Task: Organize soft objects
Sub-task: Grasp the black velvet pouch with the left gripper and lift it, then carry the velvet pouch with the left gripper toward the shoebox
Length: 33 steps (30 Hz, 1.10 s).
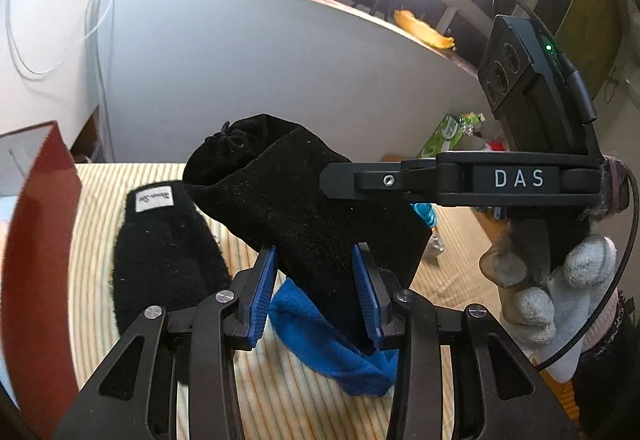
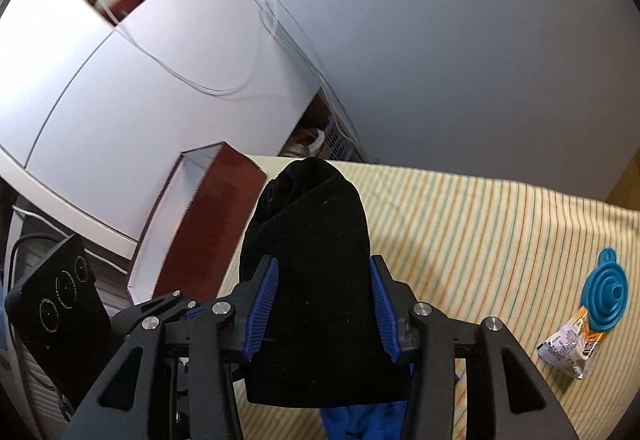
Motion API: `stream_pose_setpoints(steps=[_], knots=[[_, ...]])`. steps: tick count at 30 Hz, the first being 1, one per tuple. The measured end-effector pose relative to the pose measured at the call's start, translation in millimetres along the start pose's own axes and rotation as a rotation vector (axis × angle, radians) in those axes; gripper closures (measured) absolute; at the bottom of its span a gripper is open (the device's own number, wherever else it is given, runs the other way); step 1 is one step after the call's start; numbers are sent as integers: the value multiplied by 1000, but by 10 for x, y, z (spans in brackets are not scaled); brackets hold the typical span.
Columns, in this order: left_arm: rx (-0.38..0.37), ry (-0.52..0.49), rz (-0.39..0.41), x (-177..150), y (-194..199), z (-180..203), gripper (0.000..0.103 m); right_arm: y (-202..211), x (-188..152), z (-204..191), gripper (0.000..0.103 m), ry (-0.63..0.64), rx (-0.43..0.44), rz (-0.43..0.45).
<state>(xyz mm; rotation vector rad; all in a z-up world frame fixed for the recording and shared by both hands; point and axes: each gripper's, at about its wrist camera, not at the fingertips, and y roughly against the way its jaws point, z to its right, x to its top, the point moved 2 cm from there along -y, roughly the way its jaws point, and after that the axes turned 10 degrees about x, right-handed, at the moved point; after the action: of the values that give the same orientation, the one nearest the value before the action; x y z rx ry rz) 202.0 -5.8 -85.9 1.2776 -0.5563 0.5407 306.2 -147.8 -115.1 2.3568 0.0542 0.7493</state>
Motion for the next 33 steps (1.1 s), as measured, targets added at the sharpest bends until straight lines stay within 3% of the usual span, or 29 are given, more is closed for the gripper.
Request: stream_pose_setpoints(steps=[15, 23, 33], knots=[[58, 74, 137, -1, 827, -623, 66, -316, 158, -991, 61, 119, 45, -3], [136, 137, 173, -101, 1173, -1208, 66, -806, 167, -1556, 61, 176, 98, -52], [241, 232, 159, -335, 1415, -1986, 66, -1574, 93, -2162, 61, 231, 145, -135]])
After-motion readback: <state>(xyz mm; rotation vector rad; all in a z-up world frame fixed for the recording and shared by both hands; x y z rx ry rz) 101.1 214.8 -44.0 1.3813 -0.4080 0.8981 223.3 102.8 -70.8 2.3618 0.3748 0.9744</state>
